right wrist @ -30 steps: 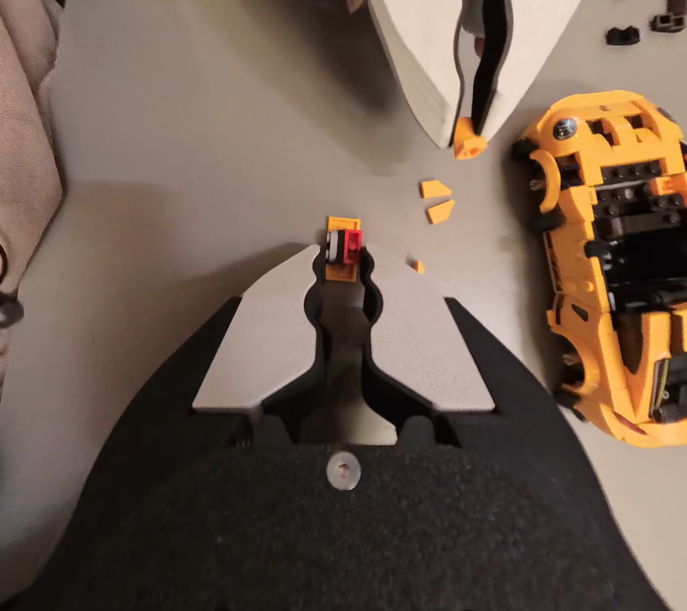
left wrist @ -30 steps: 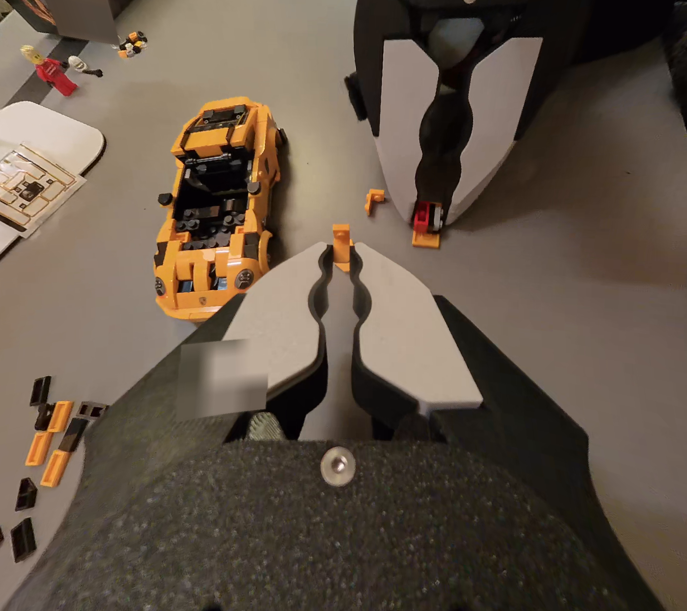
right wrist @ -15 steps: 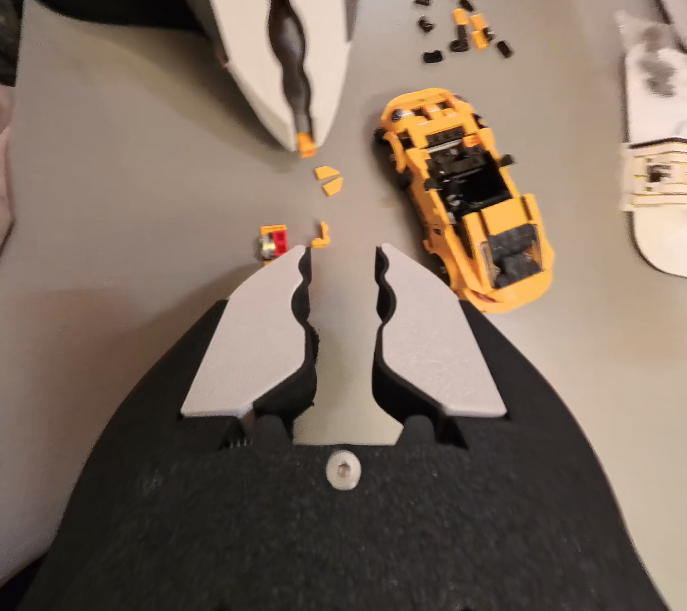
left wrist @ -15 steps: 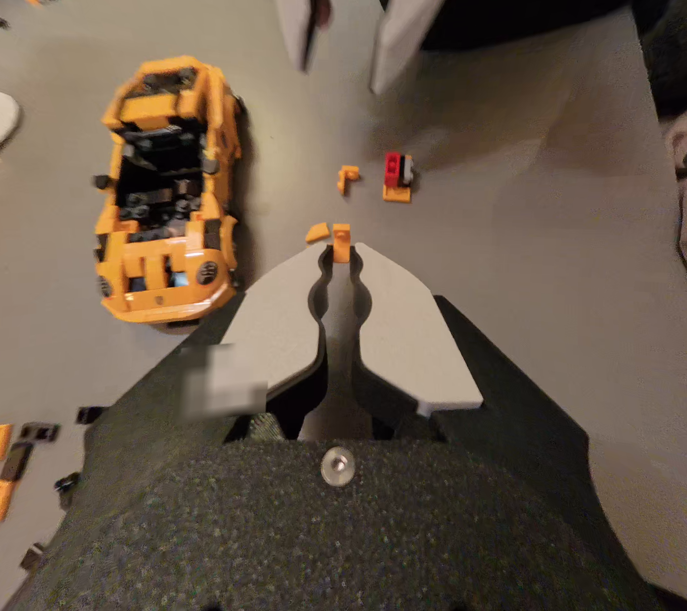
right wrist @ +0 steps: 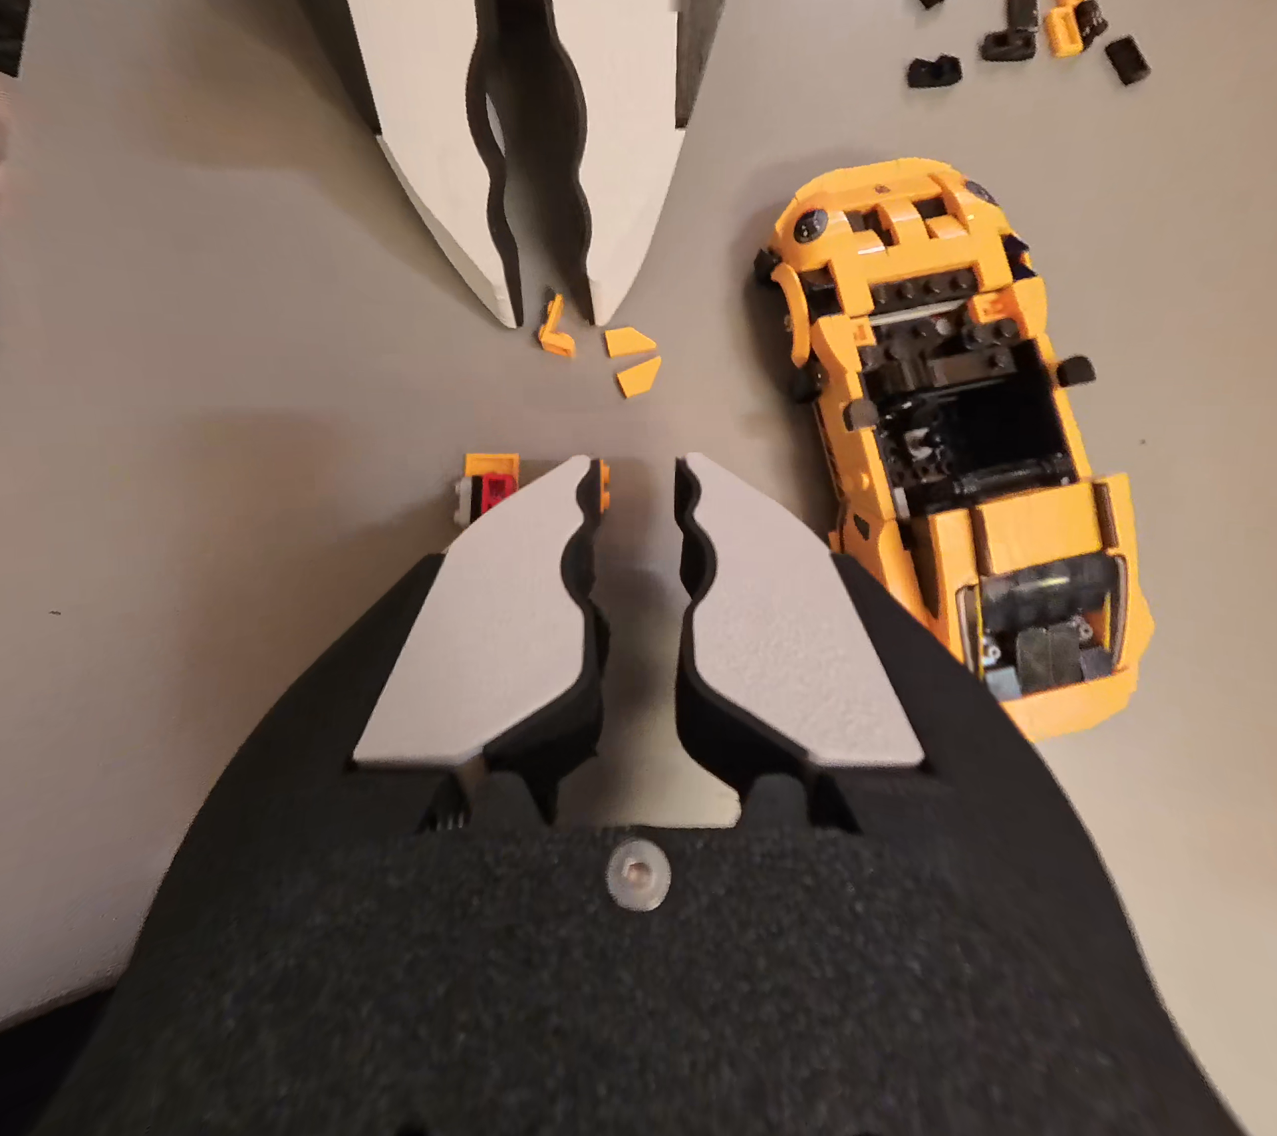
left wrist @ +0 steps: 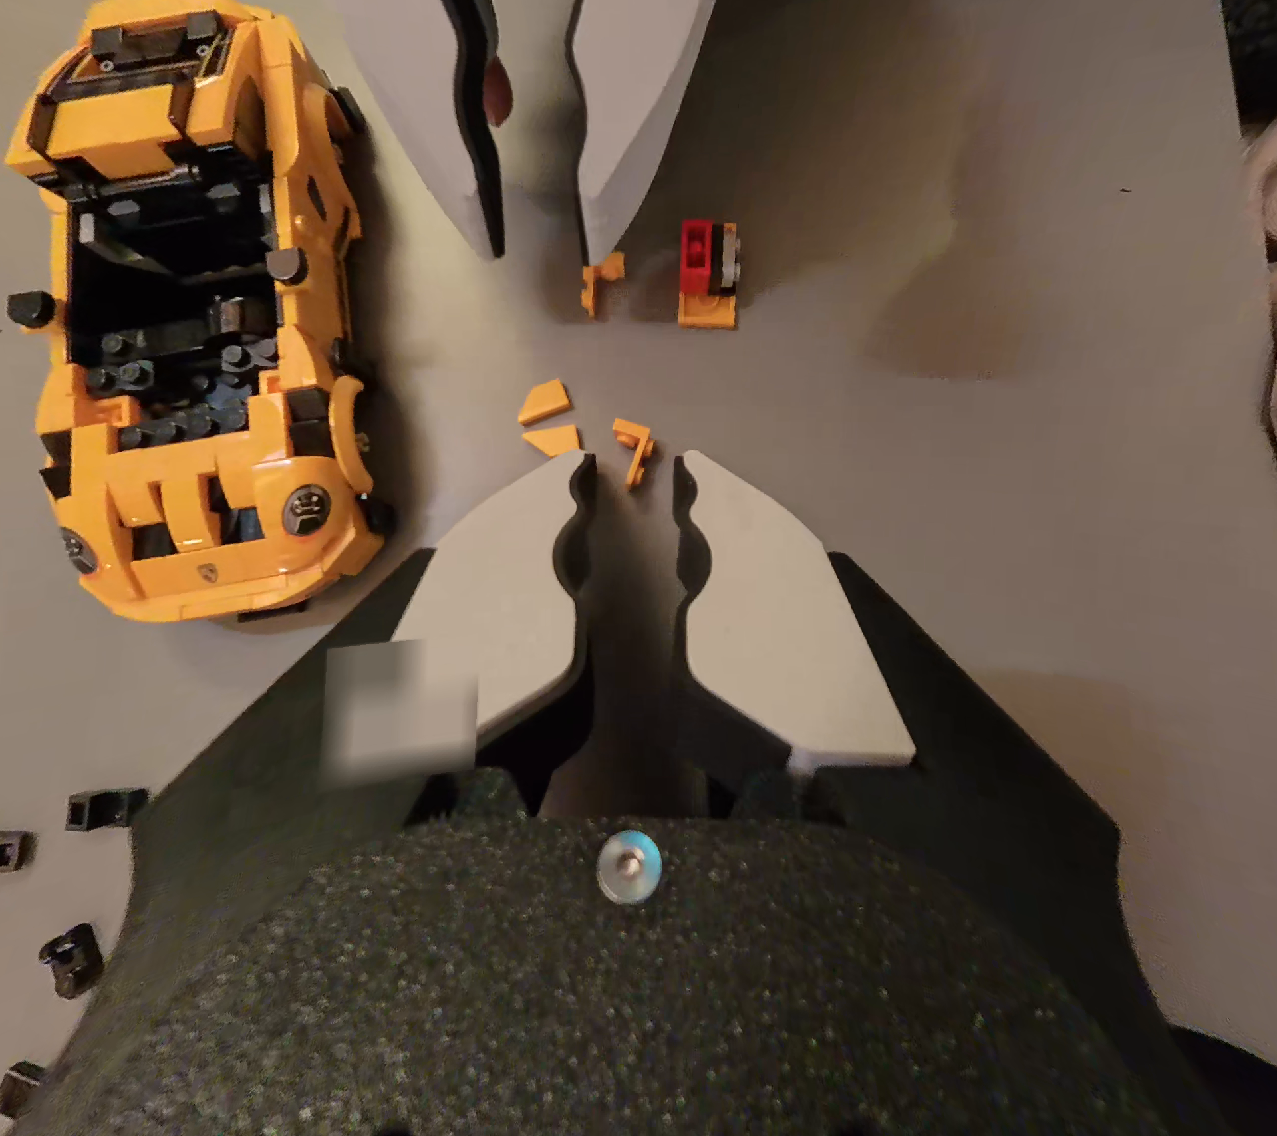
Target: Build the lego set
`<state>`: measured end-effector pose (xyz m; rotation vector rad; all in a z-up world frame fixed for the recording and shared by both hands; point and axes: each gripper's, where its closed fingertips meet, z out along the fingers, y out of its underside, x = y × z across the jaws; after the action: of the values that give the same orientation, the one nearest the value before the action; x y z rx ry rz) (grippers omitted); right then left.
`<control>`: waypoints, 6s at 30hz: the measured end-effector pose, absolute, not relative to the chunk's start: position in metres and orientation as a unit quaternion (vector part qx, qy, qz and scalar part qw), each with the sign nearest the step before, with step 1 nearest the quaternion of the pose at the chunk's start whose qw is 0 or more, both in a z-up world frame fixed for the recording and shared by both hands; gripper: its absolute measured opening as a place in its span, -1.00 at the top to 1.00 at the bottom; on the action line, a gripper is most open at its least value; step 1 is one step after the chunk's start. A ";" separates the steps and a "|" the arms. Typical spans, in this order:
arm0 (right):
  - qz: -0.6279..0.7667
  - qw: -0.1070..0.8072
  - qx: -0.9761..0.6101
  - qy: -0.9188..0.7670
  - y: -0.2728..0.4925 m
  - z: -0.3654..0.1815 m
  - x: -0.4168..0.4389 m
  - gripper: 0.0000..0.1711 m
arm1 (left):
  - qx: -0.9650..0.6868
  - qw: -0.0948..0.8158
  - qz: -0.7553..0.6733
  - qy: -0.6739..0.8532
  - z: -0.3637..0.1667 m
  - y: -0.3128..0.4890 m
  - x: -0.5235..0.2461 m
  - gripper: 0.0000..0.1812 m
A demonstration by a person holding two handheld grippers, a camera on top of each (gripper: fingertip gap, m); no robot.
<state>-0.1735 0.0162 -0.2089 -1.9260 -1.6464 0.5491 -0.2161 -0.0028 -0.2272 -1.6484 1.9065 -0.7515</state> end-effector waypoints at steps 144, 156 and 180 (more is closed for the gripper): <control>0.184 0.274 -0.730 -0.598 0.019 -0.226 -0.153 0.88 | -0.654 0.206 -0.383 0.619 -0.209 0.000 -0.217 0.84; 0.171 0.276 -0.732 -0.599 0.021 -0.227 -0.150 0.87 | -0.643 0.212 -0.350 0.648 -0.216 -0.005 -0.217 0.81; 0.190 0.290 -0.714 -0.608 0.014 -0.221 -0.162 0.87 | -0.549 0.288 -0.280 0.733 -0.220 -0.020 -0.202 0.94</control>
<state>-0.1621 0.0144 -0.2207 -1.9044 -1.6219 0.5076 -0.2018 -0.0205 -0.2203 -1.4665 1.9582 -0.7472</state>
